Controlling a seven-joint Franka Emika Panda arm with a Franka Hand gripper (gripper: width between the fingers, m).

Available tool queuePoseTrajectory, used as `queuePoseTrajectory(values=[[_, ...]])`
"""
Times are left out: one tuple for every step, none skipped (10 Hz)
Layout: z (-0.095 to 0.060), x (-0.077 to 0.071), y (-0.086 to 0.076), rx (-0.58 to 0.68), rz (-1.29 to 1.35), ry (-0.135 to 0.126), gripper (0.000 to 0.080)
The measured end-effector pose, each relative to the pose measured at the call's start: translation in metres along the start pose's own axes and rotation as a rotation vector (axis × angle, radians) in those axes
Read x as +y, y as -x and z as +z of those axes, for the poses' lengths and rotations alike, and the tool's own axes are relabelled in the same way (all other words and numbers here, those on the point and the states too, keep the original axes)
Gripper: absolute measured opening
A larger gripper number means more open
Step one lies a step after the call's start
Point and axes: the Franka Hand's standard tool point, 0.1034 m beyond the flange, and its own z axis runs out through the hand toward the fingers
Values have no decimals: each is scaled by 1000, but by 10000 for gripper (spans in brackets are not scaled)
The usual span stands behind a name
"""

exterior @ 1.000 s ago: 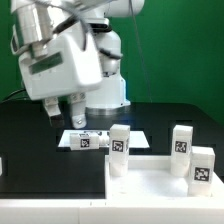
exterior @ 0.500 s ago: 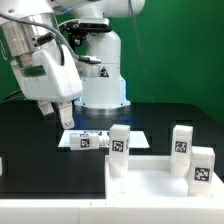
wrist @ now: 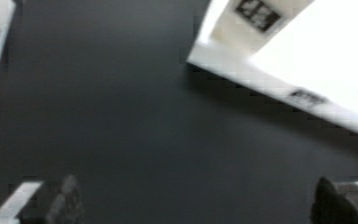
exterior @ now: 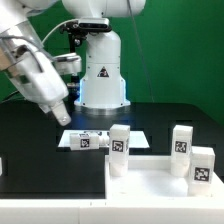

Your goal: Assemble square table

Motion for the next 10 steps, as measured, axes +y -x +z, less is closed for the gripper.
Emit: queuePoseTrajectory(values=[[4,-4,3,52,-4,24,649],[7,-7,7,53,-17,27,649],[6,-5,4,55,-12,27,649],[6,-5,4,55,-11,26,649],[9,-1,9,22,-5,24,649],[17,13,20,-57,24,30,649],[23,21,28,-98,35,45,649],[28,25,37,-145,48,56,649],[31,27,39,-149,67,66,649],[31,26,37,-143,66,64,649]])
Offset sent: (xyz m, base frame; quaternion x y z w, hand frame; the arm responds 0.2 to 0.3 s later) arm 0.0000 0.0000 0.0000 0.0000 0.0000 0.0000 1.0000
